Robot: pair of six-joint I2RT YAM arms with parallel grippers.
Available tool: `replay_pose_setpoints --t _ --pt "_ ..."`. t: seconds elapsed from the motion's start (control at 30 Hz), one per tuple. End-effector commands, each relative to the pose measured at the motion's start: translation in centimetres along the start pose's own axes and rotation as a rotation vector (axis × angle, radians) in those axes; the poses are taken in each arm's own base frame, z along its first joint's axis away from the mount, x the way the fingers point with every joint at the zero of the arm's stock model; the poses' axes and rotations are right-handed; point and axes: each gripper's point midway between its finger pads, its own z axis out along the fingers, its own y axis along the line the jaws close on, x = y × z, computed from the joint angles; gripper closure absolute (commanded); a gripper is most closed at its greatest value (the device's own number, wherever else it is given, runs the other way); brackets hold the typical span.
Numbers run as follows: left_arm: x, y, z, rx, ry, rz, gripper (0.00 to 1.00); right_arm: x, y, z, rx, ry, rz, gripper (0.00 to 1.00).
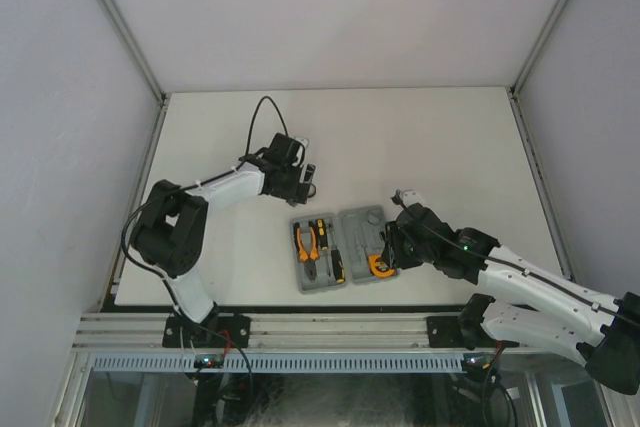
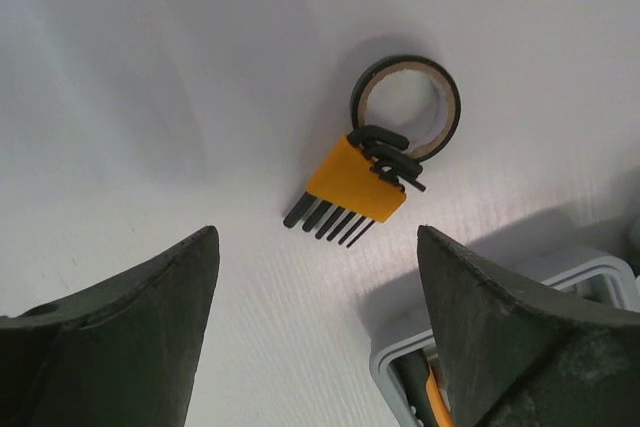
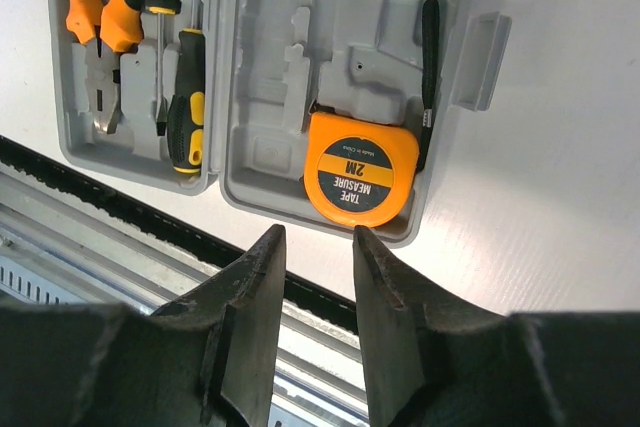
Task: Sort the tools into containers
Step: Pick up the engineering item from the center of the board.
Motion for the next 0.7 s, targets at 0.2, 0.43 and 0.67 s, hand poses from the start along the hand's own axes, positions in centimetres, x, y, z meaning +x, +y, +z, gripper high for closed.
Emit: replay_pose_setpoints --t 0.2,0.43,0.67 --pt "-3.9 -0.9 0.3 0.039 -0.062 0.040 0.32 -0.3 0.3 -0.3 -0.020 -0.013 -0.009 0.67" --pt "-3.4 -1.4 0.9 0.064 -0.039 0.049 0.34 -0.2 0.5 -0.1 -0.026 -0.005 -0.008 0.67" --pt "-2.7 -1.5 1.8 0.084 -0.006 0.059 0.31 -0.1 0.8 0.0 -0.036 0.001 -0.010 0.67"
